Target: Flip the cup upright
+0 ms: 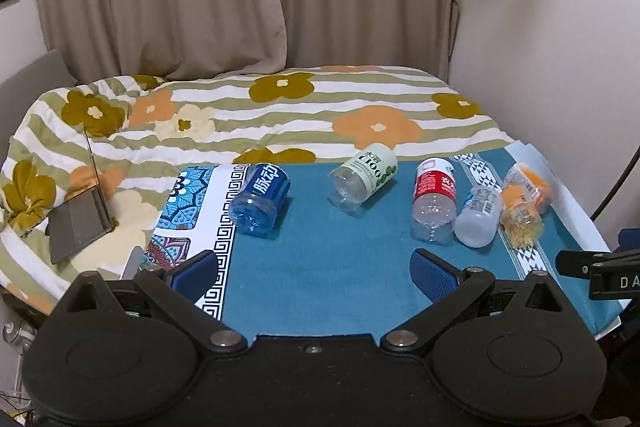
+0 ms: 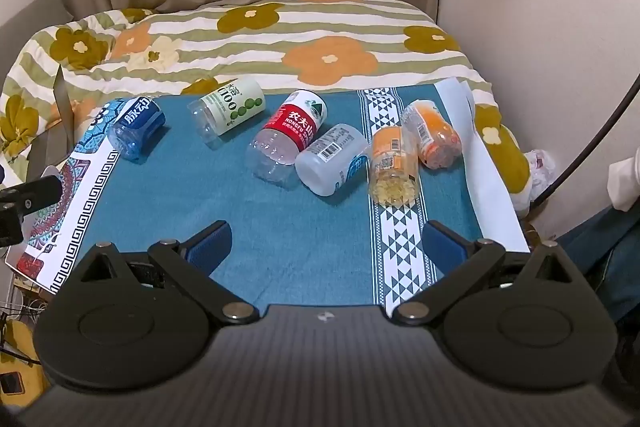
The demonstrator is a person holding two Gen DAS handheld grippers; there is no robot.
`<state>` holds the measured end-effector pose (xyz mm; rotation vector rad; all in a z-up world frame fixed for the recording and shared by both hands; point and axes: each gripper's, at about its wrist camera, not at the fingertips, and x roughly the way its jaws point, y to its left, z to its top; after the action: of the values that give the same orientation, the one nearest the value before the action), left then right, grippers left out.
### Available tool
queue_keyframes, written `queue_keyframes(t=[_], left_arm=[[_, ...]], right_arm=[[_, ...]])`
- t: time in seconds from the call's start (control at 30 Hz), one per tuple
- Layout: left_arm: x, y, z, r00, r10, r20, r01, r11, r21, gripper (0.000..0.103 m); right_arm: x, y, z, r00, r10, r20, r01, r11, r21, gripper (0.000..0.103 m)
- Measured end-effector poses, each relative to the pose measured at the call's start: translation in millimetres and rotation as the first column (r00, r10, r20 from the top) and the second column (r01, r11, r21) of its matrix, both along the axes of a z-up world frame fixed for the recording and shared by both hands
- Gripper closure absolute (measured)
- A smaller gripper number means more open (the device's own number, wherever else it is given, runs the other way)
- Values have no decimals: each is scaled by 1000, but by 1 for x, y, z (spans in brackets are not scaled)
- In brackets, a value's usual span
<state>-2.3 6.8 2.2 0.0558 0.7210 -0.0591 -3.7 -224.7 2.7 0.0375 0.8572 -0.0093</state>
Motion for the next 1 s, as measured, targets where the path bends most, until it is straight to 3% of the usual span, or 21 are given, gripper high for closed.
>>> queue_keyframes(t=[0.13,0.4,1.0], left_arm=[[-2,-5,-2,1000,0,16,-1,1000,23,0],[-6,-2,1,999,12,40,-12,1000,-5,0],[0,-7,-1,1000,27,11,-27,999,37,0]], right_arm=[[0,0,0,1000,3,2,-3,1000,-1,0],[-1,0,-2,1000,1,5,-1,1000,-4,0],[1,4,-3,1000,20,5,-20,1000,-8,0]])
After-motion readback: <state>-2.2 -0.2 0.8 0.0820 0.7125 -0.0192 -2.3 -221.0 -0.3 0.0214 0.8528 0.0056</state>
